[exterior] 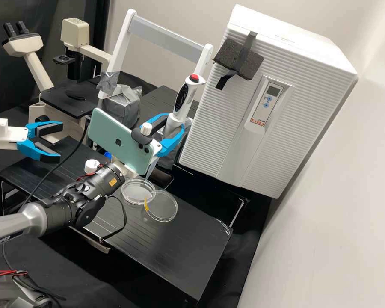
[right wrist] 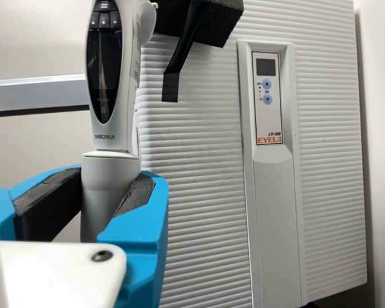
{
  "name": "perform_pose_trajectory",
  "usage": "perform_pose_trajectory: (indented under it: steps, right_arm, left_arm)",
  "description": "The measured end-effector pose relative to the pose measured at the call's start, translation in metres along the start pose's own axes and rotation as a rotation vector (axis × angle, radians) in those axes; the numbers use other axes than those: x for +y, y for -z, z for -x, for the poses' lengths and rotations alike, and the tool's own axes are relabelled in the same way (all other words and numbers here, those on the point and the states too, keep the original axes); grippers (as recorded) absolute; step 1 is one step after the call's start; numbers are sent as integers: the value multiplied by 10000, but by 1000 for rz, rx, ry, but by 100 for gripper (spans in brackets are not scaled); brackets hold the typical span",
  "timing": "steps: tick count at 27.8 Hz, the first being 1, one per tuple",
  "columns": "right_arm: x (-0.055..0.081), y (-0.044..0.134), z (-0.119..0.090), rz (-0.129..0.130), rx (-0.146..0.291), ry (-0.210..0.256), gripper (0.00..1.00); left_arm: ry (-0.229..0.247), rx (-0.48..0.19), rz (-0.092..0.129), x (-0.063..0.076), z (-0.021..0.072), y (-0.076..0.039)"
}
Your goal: Use the pipette
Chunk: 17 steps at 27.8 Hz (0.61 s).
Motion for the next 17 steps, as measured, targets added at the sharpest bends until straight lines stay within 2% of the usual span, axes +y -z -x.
perform_pose_trajectory:
  steps: [5,6,8,10,14,17]
  right_arm:
    - [-9,7,0,-2,4,5,0]
    - [-30,24,0,-9,10,13,0]
    - [-53,59,-9,-5,20,27,0]
    - [-66,104,-22,-1,35,38,0]
    - [-109,215,-40,23,83,64,0]
    - [-119,309,-56,36,118,69,0]
  left_arm:
    - [0,0,0,0,0,0]
    - [-5,2,-1,11,4,2]
    - [-18,8,-6,47,17,13]
    - [-43,20,-15,117,28,39]
    - [-124,55,-52,360,42,119]
    - [-170,96,-63,505,46,199]
